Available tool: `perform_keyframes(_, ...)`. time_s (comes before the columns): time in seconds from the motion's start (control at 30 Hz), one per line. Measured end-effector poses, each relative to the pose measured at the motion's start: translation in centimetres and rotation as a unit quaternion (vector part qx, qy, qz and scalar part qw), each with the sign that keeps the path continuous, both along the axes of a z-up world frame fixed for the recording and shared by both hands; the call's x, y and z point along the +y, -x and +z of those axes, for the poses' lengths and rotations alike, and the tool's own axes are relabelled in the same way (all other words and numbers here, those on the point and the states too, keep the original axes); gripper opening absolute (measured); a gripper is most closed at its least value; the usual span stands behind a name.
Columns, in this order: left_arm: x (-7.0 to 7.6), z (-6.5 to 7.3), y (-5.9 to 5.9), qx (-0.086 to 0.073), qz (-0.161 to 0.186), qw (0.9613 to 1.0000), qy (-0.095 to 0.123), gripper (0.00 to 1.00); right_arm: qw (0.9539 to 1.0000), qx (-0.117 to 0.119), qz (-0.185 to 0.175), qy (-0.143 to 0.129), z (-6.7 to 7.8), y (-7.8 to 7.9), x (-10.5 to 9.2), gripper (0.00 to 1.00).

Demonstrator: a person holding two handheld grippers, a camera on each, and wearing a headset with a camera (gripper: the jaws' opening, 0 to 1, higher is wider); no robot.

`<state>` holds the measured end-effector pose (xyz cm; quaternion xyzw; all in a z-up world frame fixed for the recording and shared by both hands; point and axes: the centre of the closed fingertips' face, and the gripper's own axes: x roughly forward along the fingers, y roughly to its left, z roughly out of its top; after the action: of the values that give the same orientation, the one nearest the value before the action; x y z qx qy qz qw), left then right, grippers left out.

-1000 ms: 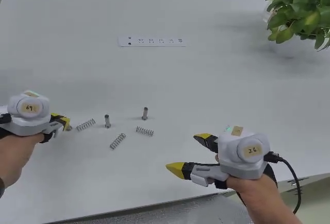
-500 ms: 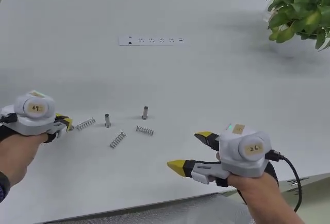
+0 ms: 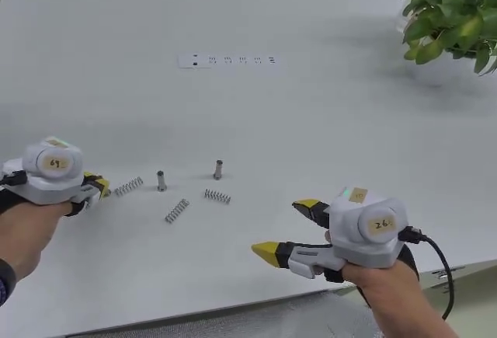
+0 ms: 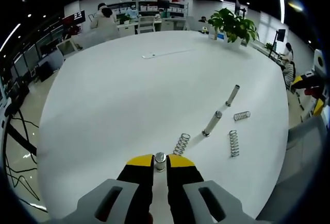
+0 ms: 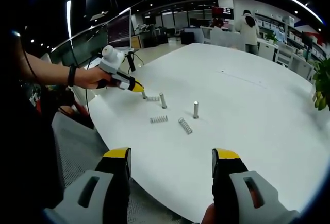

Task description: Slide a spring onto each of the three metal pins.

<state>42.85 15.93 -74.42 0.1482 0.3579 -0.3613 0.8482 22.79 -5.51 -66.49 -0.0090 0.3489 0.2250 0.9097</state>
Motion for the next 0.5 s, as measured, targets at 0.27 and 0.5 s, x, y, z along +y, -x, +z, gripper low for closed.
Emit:
perform_keyframes(0.27, 0.1, 0.1, 0.7, 0.007, -0.007, 0.9999, 0.007, 0.14, 1.0, -0.001, -0.002, -0.002, 0.0, -0.1, -0.1, 0.62)
perform_keyframes(0.5, 0.8, 0.0, 1.8, 0.01, -0.009, 0.9999, 0.005, 0.2, 1.0, -0.004, -0.002, -0.003, 0.1, -0.2, -0.1, 0.62)
